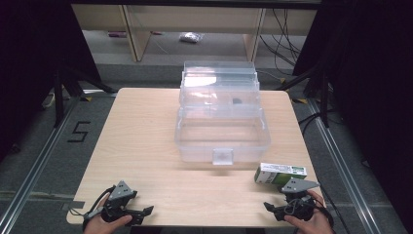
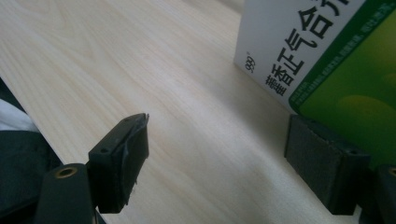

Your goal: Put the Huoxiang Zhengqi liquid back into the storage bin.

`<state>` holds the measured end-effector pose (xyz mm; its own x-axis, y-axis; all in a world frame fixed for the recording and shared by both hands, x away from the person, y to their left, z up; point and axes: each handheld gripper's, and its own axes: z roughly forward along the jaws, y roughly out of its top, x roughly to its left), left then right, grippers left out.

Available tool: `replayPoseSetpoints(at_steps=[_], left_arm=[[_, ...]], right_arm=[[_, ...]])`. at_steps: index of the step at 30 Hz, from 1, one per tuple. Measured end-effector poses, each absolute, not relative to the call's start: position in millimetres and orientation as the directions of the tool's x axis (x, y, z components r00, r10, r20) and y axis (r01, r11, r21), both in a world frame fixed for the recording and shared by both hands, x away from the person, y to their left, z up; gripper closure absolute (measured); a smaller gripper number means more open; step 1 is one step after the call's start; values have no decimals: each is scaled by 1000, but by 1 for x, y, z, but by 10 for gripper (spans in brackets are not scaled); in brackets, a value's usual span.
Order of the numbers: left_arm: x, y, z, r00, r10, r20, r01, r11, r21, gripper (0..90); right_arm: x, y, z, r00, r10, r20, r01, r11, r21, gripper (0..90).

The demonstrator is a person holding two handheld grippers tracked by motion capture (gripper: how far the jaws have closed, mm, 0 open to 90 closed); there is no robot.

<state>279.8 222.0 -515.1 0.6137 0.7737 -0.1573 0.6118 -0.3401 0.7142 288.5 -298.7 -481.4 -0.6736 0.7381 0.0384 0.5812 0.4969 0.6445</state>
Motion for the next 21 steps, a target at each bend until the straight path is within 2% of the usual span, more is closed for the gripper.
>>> replayPoseSetpoints(at_steps=[9,11,15,16,21], left_arm=[[280,222,-515,614,775,-150,612,-347,711,148],[280,221,-516,618,768,-167,609,-334,719,148],[280,221,-516,609,774,-171,618,-328,715,148],[279,221,-516,611,772,-174,613,-323,721,148],[279,221,-516,611,773,-172,615,-328,717,148]], right_arm=[[292,-300,-481,-721,693,6,521,536,665,243],[289,-300,-479,-706,707,37,556,521,647,243],[293,-302,-478,-715,699,20,529,522,669,244],[291,-300,-473,-698,715,49,561,503,657,247],[294,-304,-469,-715,699,10,521,522,675,247]])
